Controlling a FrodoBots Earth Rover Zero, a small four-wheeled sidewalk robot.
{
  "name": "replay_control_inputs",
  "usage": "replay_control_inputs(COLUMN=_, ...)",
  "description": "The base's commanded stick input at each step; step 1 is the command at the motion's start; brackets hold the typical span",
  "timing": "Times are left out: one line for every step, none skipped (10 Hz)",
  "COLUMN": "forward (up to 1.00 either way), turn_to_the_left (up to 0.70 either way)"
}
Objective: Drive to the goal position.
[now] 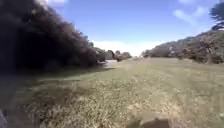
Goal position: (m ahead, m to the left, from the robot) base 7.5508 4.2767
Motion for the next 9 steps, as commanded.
replay_control_inputs(forward=0.70, turn_to_the_left=0.00)
replay_control_inputs(forward=0.70, turn_to_the_left=0.00)
replay_control_inputs(forward=0.70, turn_to_the_left=0.00)
replay_control_inputs(forward=0.70, turn_to_the_left=0.00)
replay_control_inputs(forward=0.70, turn_to_the_left=0.00)
replay_control_inputs(forward=0.70, turn_to_the_left=0.00)
replay_control_inputs(forward=0.70, turn_to_the_left=0.00)
replay_control_inputs(forward=0.70, turn_to_the_left=0.00)
replay_control_inputs(forward=0.70, turn_to_the_left=0.00)
